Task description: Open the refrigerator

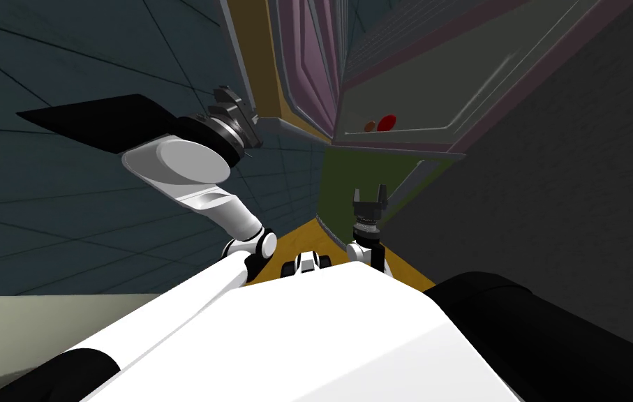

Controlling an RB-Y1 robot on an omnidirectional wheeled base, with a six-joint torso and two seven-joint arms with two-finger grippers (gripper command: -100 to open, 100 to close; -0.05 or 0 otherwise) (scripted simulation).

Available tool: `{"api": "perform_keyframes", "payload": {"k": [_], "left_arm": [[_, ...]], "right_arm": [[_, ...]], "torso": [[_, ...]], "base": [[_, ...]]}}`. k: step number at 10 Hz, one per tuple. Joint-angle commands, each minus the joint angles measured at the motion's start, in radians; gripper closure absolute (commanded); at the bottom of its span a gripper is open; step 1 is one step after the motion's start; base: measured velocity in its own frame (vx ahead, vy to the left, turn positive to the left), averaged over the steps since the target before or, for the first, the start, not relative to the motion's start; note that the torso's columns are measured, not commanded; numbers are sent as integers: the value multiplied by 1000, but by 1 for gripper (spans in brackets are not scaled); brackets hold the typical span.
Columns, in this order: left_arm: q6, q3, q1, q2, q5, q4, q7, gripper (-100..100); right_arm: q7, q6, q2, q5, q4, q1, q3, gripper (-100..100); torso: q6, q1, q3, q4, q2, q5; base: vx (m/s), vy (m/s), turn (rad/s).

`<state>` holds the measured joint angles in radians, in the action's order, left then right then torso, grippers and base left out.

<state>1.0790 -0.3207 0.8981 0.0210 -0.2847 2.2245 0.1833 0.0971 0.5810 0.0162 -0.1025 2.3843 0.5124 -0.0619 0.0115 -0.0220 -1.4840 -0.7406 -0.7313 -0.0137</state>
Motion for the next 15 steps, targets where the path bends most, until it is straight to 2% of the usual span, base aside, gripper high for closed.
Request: {"api": "perform_keyframes", "payload": {"k": [1,2,3,6,11,12,13,15], "left_arm": [[-3,18,26,2,-29,-7,-8,100],[-3,24,28,3,-51,-6,-12,100],[39,2,51,-3,-23,-12,-28,-100],[73,-14,106,-11,-12,-24,-50,-100],[131,-41,198,-26,6,-44,-87,-100],[136,-40,184,-25,7,-51,-84,-100],[141,-42,187,-26,9,-51,-86,0],[141,-43,185,-27,9,-52,-86,0]], "right_arm": [[0,0,0,0,0,0,0,0],[0,0,0,0,0,0,0,0],[0,0,0,0,0,0,0,0],[0,0,-1,0,0,0,0,0],[0,0,0,0,0,0,0,0],[0,0,0,0,0,0,0,0],[0,0,0,0,0,0,0,0],[0,0,0,0,0,0,0,0]], "torso": [[2,0,-2,-2,1,-2],[-1,-3,0,-2,-1,-1],[0,-3,0,-4,-2,-2],[-2,-4,9,-7,-14,-1],[-9,19,3,-1,-4,11],[-8,18,5,-4,-7,10],[-9,16,9,-2,-10,10],[-10,18,9,1,-9,12]], "base": [[121,247,-68],[143,234,-68],[72,152,67],[-12,6,59],[14,14,25],[11,18,15],[7,10,9],[1,3,3]]}}
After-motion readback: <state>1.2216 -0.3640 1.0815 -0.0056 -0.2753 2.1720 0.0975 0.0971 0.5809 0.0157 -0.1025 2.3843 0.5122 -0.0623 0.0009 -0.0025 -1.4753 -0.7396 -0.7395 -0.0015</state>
